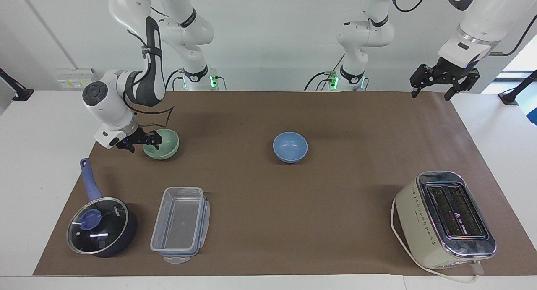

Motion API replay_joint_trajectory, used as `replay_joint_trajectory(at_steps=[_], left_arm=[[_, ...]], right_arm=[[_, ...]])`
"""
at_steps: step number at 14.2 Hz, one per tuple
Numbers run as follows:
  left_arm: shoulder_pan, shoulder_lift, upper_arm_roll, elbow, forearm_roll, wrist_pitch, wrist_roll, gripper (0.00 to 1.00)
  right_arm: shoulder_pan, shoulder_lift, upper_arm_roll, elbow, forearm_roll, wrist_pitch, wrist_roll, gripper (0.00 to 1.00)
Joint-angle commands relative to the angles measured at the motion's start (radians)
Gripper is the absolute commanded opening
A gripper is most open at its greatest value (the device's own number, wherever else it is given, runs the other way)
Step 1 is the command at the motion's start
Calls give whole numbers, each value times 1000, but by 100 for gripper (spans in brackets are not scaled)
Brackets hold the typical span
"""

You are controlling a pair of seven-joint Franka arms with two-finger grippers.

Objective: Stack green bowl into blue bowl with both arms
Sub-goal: 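Reach the right gripper to the green bowl rim and grasp it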

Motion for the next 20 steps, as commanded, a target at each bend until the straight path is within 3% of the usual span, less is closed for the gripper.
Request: replay_joint_trajectory(at_steps=[1, 2, 3, 4, 5, 12, 17, 20], left_arm=[[9, -22, -5, -22, -9, -10, -10, 100], [9, -22, -5, -22, -9, -10, -10, 100], [9, -22, -5, -22, -9, -10, -10, 100], [9, -22, -5, -22, -9, -10, -10, 100], [9, -22, -5, -22, -9, -10, -10, 100], [9, -22, -5, -22, -9, -10, -10, 100], [9, -22, -5, -22, -9, -10, -10, 100], [9, -22, -5, -22, -9, -10, -10, 100]], right_arm=[[-13, -26, 6, -28, -12, 16, -34, 99], [-13, -26, 6, -28, -12, 16, -34, 79], [-13, -26, 6, -28, -12, 16, -34, 53], [-13, -26, 6, -28, -11, 16, -22, 17], [-14, -26, 6, -28, -11, 15, -19, 0], [-21, -14, 8, 7, -3, -7, 12, 0], [5, -24, 31, 188, 11, -200, 12, 0], [10, -15, 67, 288, 142, -274, 36, 0]])
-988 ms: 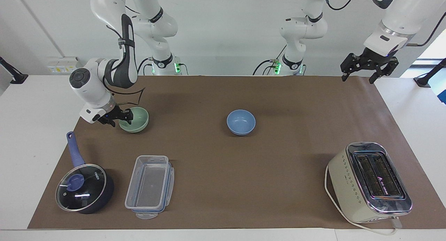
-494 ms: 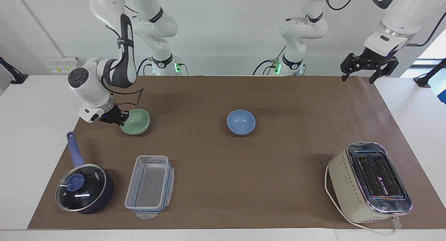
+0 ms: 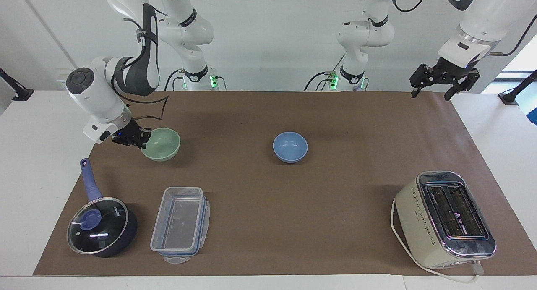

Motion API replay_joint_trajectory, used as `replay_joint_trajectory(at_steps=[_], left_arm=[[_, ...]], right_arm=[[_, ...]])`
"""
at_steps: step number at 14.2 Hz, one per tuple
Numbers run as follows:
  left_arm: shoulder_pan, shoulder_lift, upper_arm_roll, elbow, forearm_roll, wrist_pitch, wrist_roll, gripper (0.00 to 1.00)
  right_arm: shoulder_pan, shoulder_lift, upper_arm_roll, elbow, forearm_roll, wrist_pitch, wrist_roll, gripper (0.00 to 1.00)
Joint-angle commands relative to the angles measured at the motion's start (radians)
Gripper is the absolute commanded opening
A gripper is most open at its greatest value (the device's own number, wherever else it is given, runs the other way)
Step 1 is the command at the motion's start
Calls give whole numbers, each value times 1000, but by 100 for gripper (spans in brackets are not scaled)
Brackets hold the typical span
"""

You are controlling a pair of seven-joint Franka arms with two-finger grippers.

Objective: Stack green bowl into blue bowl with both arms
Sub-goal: 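Lift the green bowl with the right gripper over the blue bowl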

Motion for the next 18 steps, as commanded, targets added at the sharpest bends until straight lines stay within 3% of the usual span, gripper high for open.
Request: replay_joint_trajectory(at_steps=[1, 4, 9, 12, 18], left_arm=[[9, -22, -5, -22, -9, -9, -10, 100], [9, -22, -5, -22, -9, -9, -10, 100], [9, -22, -5, -22, -9, -9, -10, 100], [9, -22, -5, -22, -9, -9, -10, 100], [9, -22, -5, -22, -9, -9, -10, 100]], right_arm=[[-1, 12, 46, 85, 85, -67, 60, 0], [-1, 38, 153, 136, 93, -83, 236, 0], [20, 51, 310, 136, 95, -8, 509, 0], [163, 72, 311, 136, 95, 55, 627, 0], [338, 149, 308, 147, 72, 153, 908, 0]])
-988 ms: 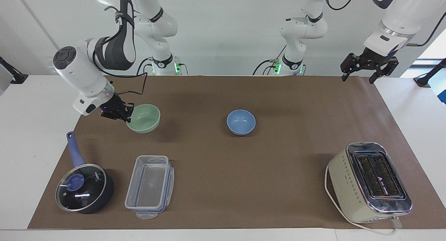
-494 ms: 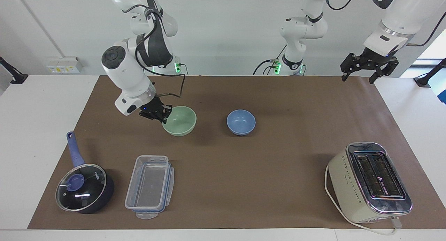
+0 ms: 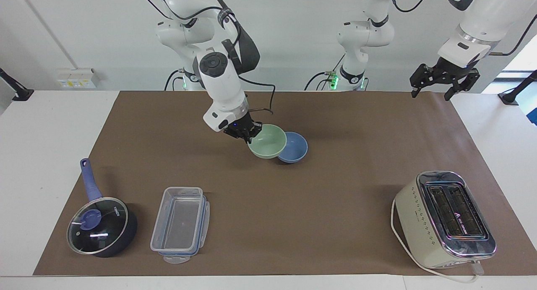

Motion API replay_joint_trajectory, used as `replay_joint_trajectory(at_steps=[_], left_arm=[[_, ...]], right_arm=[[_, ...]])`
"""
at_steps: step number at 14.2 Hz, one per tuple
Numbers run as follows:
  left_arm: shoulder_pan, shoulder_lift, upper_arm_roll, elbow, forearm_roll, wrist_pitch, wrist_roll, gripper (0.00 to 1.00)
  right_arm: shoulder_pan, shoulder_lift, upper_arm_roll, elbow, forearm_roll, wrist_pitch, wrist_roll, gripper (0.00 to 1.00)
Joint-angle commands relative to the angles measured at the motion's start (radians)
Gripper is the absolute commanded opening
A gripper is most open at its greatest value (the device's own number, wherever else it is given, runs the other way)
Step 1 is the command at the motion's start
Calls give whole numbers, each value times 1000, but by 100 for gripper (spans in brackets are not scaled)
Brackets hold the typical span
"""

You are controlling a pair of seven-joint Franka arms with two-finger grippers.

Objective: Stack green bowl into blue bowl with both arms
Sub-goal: 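Lift the green bowl with the right gripper over the blue bowl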

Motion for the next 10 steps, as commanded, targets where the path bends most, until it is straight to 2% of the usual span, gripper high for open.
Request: replay_joint_trajectory(at_steps=[1, 5, 10], left_arm=[[9, -22, -5, -22, -9, -8, -9, 100], [9, -22, -5, -22, -9, -8, -9, 100], [9, -22, -5, -22, -9, -8, -9, 100]], right_arm=[[67, 58, -3, 40, -10, 50, 104, 0], [136, 104, -3, 43, -62, 95, 213, 0], [133, 111, -2, 24, -65, 113, 206, 0]])
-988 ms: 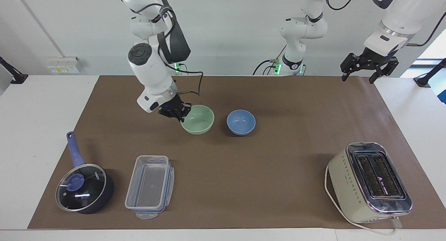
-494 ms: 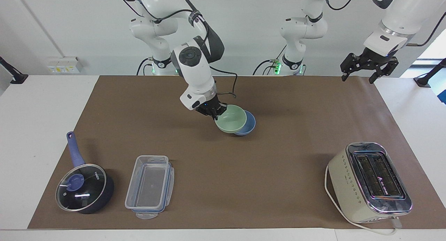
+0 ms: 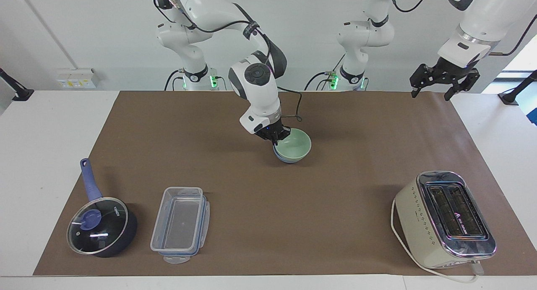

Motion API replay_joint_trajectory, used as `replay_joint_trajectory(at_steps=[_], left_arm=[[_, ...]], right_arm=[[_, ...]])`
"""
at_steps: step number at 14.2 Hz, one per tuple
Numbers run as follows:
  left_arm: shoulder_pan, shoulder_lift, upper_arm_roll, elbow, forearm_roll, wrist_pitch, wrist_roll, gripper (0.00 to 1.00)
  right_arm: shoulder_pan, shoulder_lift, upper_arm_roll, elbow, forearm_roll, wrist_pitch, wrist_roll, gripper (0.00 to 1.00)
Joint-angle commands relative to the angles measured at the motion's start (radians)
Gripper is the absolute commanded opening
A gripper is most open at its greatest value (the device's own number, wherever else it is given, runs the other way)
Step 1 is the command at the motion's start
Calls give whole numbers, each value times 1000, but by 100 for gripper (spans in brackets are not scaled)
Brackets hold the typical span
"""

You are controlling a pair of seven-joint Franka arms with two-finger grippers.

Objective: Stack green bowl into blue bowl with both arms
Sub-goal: 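Lower the green bowl into the blue bowl and open the right gripper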

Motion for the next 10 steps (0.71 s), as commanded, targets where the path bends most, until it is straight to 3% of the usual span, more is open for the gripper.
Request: replay_joint_trajectory(at_steps=[1, 10], left_arm=[[9, -22, -5, -22, -9, -8, -9, 100], [9, -22, -5, -22, -9, -8, -9, 100]], right_arm=[[-5, 13, 2, 8, -12, 29, 18, 0], [-1, 20, 7, -8, -11, 15, 22, 0]])
